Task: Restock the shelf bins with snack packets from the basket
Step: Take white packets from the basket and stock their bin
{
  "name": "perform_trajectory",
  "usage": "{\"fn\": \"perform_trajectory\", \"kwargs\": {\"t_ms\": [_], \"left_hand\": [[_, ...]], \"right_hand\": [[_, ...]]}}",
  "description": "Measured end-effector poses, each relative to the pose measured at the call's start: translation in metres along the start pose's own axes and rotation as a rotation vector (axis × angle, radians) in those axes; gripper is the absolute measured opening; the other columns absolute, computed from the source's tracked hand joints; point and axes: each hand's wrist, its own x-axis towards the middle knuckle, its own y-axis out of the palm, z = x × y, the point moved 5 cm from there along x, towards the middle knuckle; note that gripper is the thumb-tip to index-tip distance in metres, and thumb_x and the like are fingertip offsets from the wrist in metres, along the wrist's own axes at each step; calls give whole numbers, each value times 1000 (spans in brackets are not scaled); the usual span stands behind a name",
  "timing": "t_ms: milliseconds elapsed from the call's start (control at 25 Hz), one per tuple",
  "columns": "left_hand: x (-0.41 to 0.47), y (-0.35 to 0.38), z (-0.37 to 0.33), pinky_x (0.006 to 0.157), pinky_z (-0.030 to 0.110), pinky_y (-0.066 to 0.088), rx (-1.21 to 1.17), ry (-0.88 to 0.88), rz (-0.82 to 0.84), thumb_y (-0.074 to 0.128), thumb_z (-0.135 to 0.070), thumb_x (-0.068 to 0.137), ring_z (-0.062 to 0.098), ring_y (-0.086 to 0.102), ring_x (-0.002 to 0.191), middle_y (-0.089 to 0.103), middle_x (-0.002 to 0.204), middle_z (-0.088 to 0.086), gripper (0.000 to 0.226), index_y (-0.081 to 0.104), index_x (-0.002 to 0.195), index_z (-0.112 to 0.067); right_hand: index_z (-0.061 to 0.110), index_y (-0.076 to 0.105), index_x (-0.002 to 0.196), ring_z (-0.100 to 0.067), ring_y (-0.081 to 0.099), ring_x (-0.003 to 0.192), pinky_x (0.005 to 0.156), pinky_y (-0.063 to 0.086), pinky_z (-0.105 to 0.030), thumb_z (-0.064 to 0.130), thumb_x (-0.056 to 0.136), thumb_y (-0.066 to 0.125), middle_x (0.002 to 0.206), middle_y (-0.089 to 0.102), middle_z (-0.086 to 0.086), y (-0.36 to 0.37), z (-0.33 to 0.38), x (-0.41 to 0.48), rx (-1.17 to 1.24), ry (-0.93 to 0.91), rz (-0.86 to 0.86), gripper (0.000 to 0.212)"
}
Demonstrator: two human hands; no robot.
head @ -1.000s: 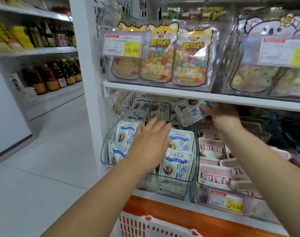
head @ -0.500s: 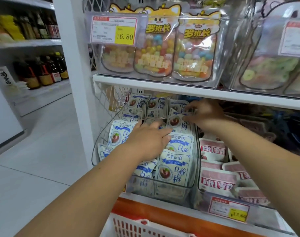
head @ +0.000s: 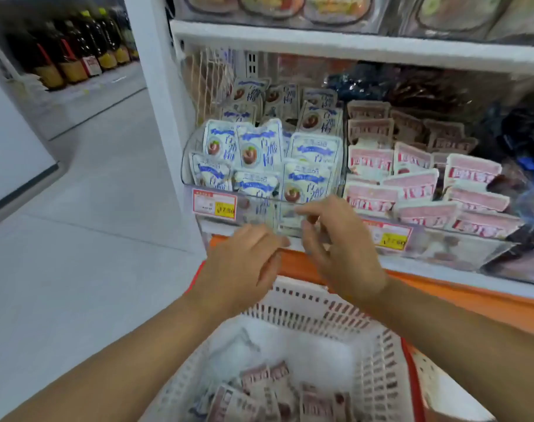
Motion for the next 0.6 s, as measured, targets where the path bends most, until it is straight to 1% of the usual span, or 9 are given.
{"fn": "perform_trajectory", "kwargs": {"t_ms": [40,80,120,200,240,320,400,480,600], "left_hand": [[-24,27,6,78,34,51,-10,-89,173,46,-23,93,21,57,95,61,103,2,29,66,112,-15],[-57,58,15,83,36,52,-16,-224,395,47,-24,95,21,57,106,59,115,2,32,61,123,-18],[-95,88,26,93,35,49,-26,-363,616,49,-26,96,21,54,117,53,129,1,37,53,133,-20],[-162,134,47,105,29,39,-87,-602,924,54,-30,96,21,47,129,42,145,4,52,40,145,-17],[-190,152,55,106,29,37,-117,-705,1012,56,-31,96,22,46,131,40,147,7,57,36,147,-15],[-228,179,69,104,29,39,-145,-869,1079,58,-33,94,23,50,128,45,144,8,61,37,147,-12],[-250,201,83,99,31,48,-156,-996,1035,61,-34,89,22,59,116,57,130,6,54,49,137,-14],[-260,218,91,94,35,52,-118,-1007,989,60,-39,81,21,62,107,62,121,3,52,54,129,-18],[-271,238,88,101,36,45,-60,-961,963,67,-36,81,23,49,124,46,138,5,70,37,142,-18]], "right_hand": [[8,65,105,-11,49,84,73,42,-25,17,93,47,91,59,-3,16,1,-25,-18,-14,104,23],[11,64,109,-14,52,88,74,44,-27,19,95,46,97,60,-3,37,-4,-57,-32,46,248,25],[15,62,115,-14,55,92,76,47,-28,21,97,45,106,60,-2,59,-14,-91,-42,180,400,25],[19,57,122,-15,58,100,81,49,-27,22,100,44,122,57,-1,91,-44,-157,-42,588,652,26],[19,56,123,-16,60,97,77,50,-24,20,101,43,125,57,-2,101,-60,-189,-17,808,704,26],[17,56,123,-13,61,79,60,45,-20,17,99,42,115,61,-3,112,-84,-242,62,1201,743,28],[16,55,125,-16,62,73,49,40,-20,17,99,43,96,60,0,116,-97,-280,120,1444,767,29],[17,55,125,-20,65,80,50,42,-21,18,99,43,95,58,1,119,-107,-305,138,1553,779,29],[20,56,123,-19,64,76,55,50,-25,19,98,43,94,59,2,130,-119,-323,144,1641,770,28]]}}
